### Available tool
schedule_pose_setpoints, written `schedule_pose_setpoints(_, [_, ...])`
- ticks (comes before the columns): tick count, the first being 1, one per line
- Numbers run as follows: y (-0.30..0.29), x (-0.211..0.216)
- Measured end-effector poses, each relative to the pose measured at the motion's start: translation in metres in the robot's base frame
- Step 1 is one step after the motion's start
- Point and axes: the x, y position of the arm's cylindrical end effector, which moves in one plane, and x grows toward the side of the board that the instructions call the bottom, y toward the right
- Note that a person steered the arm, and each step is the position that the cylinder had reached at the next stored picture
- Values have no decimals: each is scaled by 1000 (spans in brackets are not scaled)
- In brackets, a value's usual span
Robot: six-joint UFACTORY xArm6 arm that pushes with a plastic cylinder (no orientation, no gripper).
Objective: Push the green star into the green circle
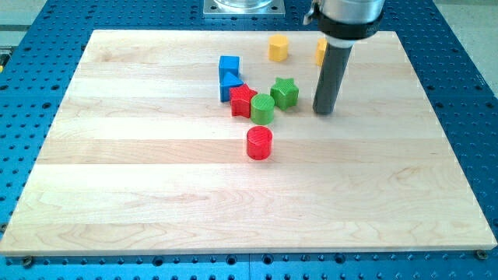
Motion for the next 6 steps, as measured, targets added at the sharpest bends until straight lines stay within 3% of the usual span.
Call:
schedule_pose_setpoints(1, [-31,-21])
schedule_pose_setpoints(3, [-122,58])
schedule_pose_setpoints(4, [-105,46])
schedule_pose_setpoints(6, [-86,134])
